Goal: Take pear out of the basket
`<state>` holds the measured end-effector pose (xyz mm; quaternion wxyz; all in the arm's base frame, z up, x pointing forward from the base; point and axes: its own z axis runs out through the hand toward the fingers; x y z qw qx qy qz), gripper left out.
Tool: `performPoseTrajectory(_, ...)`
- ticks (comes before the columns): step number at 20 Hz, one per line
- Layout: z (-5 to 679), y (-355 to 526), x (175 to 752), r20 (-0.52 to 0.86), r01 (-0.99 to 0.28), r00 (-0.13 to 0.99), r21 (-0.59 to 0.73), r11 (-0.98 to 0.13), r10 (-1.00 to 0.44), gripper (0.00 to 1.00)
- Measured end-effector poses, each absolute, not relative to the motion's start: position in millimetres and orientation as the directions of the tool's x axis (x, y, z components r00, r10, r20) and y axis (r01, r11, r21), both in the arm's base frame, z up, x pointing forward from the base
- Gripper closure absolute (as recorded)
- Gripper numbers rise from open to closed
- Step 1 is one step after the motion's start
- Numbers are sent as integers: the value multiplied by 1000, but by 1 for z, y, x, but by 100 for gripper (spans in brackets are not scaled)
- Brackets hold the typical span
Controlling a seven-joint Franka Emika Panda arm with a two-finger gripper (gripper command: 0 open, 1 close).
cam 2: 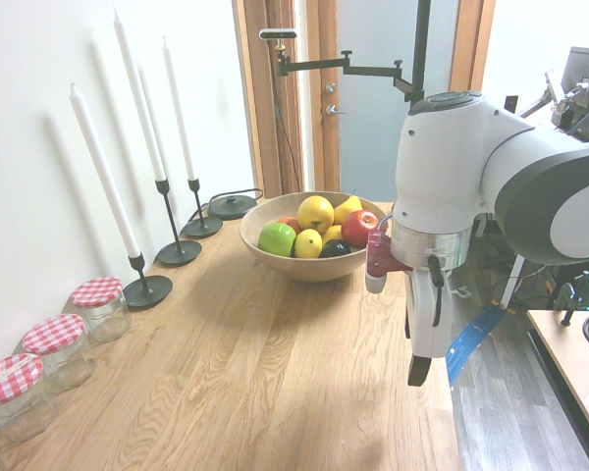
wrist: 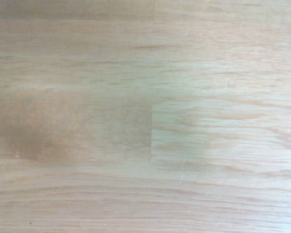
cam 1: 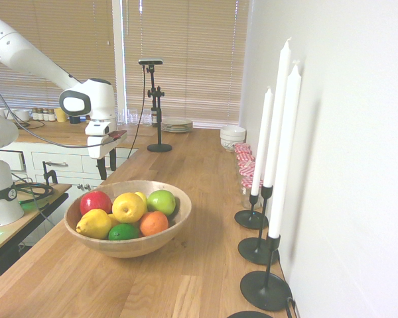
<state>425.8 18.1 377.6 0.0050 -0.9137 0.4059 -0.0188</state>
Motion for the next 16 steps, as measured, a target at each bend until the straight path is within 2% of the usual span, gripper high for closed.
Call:
performPoseTrajectory(5,385,12,431,46,-745,666,-29,-667,-745,0)
performPoseTrajectory(16,474,-78,475,120,-800,587,-65,-597,-800,0)
